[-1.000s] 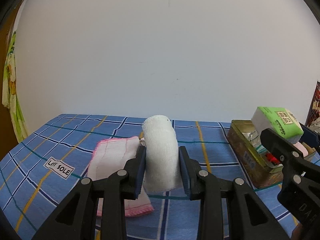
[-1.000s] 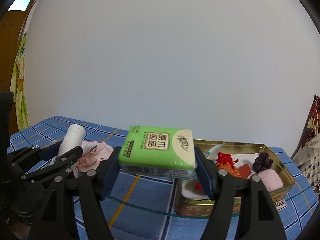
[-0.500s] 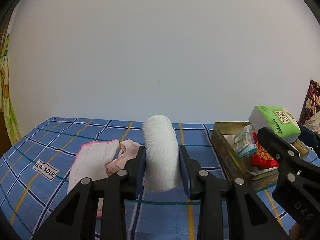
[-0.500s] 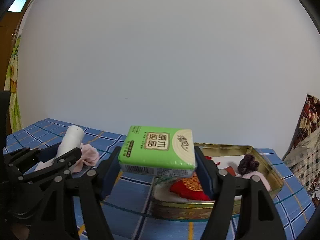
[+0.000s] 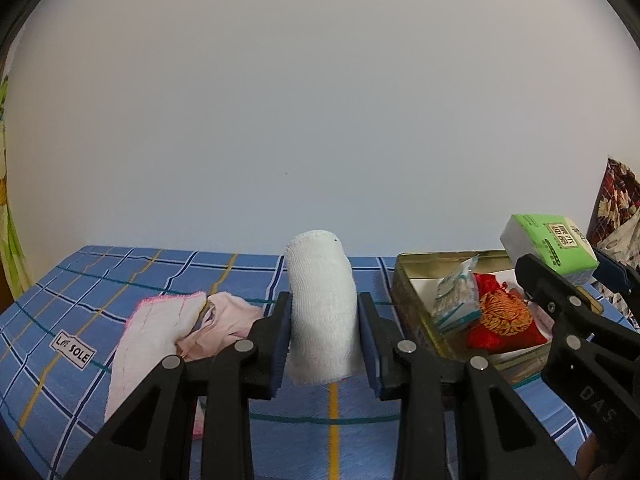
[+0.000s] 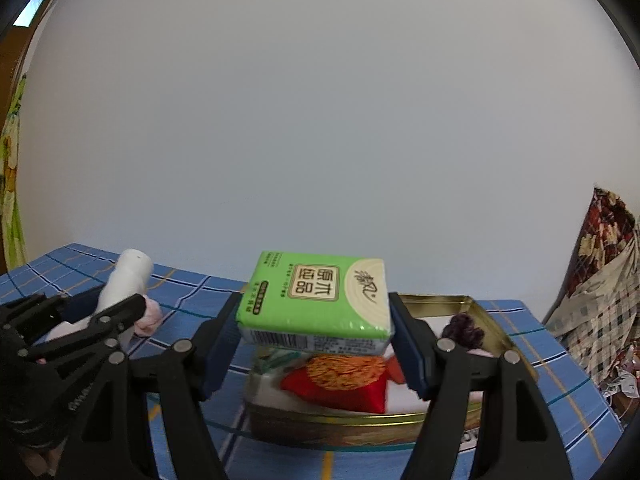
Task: Organize soft objects
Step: 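Lower the white roll with the left tool while the right tool lowers the tissue pack into the tin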
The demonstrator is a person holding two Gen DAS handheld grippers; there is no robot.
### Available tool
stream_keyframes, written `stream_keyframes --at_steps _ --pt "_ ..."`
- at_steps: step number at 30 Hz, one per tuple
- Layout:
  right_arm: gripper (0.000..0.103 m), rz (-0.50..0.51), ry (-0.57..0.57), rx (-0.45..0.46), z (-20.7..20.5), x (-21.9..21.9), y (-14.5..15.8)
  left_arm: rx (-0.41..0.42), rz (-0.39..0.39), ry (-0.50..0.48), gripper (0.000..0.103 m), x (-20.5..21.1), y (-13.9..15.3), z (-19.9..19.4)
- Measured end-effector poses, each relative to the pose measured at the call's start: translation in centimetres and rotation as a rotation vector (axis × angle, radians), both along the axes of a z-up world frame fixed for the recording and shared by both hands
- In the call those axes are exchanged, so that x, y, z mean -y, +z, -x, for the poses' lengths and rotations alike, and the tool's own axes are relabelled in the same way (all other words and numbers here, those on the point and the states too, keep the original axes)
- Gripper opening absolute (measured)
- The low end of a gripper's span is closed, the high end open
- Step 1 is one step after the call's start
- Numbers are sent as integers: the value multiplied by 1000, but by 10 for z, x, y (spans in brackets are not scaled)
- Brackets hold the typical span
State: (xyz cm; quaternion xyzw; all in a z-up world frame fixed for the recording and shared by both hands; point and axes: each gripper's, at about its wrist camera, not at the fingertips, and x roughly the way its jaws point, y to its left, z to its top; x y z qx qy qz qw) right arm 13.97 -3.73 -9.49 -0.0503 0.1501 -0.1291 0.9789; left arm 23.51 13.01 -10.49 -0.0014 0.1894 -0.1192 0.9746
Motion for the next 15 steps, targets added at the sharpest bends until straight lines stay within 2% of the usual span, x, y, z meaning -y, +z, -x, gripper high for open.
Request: stream_keyframes --at_steps 8,15 --pt "71 -11 -39 -5 -1 18 4 16 6 -37 35 20 6 0" --pt "71 27 -102 -34 -4 20 8 23 -8 -72 35 40 6 -5"
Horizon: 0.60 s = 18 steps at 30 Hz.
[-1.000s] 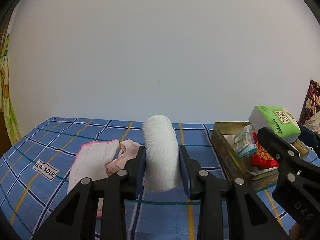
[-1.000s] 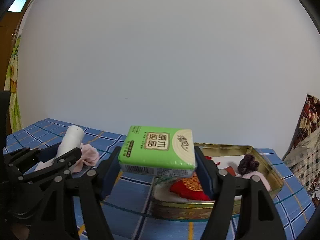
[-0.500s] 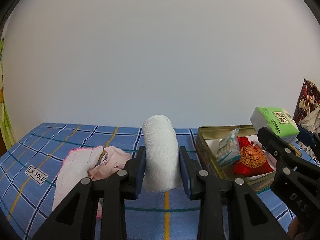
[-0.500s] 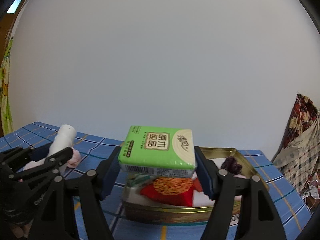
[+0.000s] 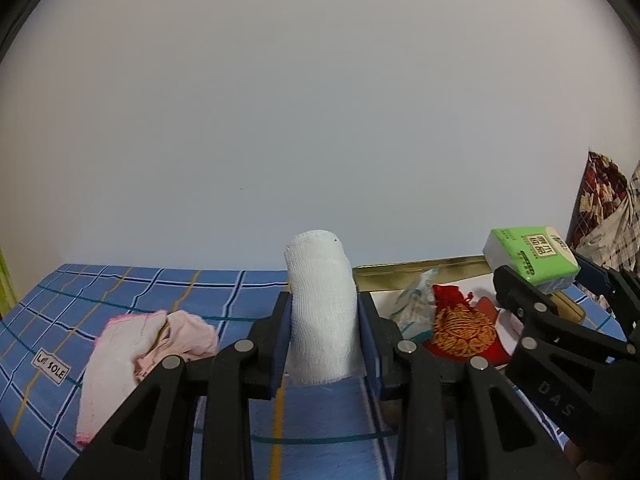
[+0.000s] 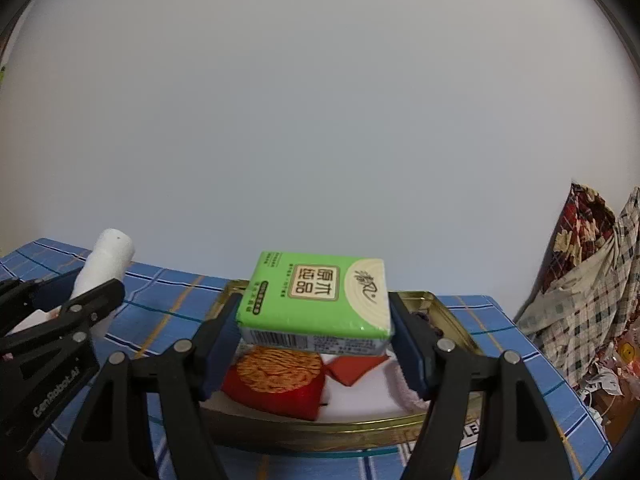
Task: Organize soft objects
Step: 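Lower the white roll with the left tool while the right tool lowers the tissue pack into the tin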
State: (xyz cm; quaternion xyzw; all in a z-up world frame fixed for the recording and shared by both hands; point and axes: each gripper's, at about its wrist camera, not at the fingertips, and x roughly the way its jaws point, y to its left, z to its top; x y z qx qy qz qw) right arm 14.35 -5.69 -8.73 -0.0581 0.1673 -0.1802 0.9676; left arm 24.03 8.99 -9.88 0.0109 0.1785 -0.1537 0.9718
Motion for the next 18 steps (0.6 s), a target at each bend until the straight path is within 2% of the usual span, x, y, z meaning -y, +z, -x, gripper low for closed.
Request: stream_keyframes --at_steps 18 --pt "71 -19 -96 -8 8 55 7 10 -3 -81 35 53 2 0"
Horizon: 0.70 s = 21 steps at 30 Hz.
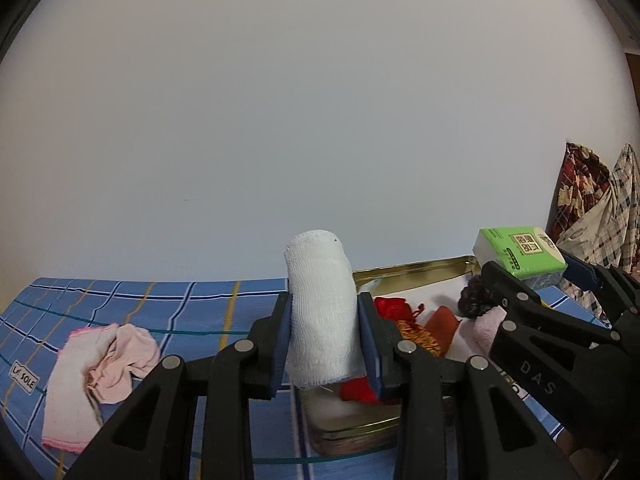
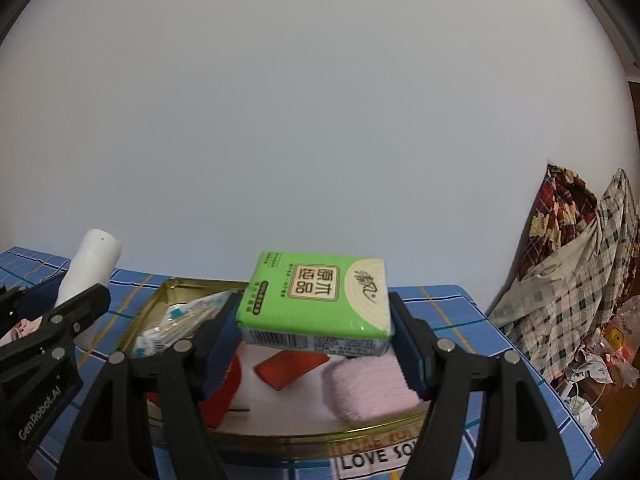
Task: Organize soft objects
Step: 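Lower the white roll with the left tool while the right tool lowers the tissue pack into the tin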
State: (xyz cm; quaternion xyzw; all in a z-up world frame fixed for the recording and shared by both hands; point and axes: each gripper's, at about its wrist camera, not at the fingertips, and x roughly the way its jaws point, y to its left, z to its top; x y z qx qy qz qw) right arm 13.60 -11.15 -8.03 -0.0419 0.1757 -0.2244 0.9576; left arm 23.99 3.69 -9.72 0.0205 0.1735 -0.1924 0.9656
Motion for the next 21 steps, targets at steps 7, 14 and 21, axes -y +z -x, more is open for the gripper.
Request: stream_keyframes --at_steps 7,14,21 --pt "71 -7 -29 0 7 25 2 -1 -4 -25 35 16 1 1" --pt "71 -19 -54 -8 6 48 -1 -5 -10 -38 35 30 0 0" --pt "71 -25 -73 -20 4 65 -4 -12 -15 -54 35 44 0 -3"
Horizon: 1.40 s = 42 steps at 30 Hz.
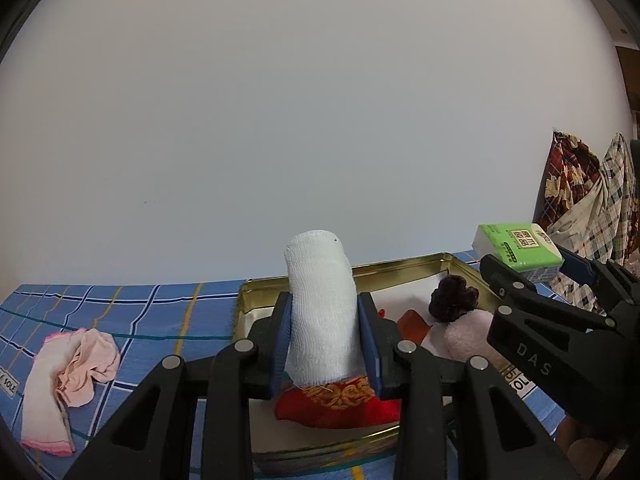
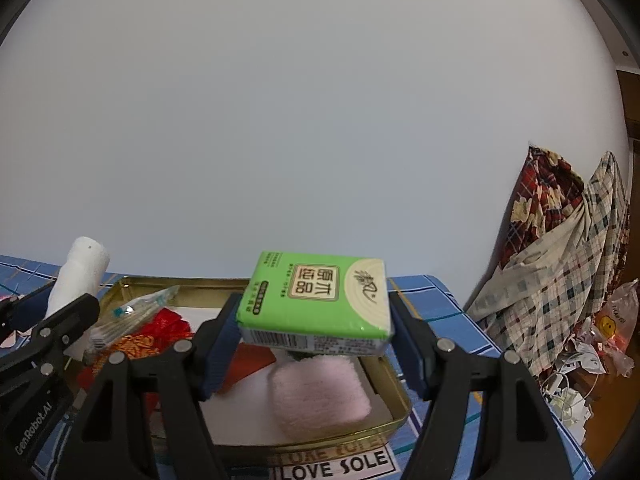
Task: Organize soft objects
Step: 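Lower the white roll with the left tool while the right tool lowers the tissue pack into the tin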
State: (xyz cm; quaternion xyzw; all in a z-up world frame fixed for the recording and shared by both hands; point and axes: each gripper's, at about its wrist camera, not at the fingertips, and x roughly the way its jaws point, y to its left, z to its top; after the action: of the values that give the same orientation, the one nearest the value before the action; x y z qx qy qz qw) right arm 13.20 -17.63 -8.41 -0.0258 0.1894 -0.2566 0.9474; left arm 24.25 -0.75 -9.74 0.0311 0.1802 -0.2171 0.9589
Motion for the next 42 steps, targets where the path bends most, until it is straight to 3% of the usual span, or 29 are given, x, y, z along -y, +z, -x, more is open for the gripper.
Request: stream_keyframes --at_steps 23,42 --pt "70 -90 -63 -76 -19 49 -16 -84 -35 10 35 39 -15 -26" --pt "70 -103 -24 -188 -39 47 -35 -144 -90 39 35 57 -25 -42"
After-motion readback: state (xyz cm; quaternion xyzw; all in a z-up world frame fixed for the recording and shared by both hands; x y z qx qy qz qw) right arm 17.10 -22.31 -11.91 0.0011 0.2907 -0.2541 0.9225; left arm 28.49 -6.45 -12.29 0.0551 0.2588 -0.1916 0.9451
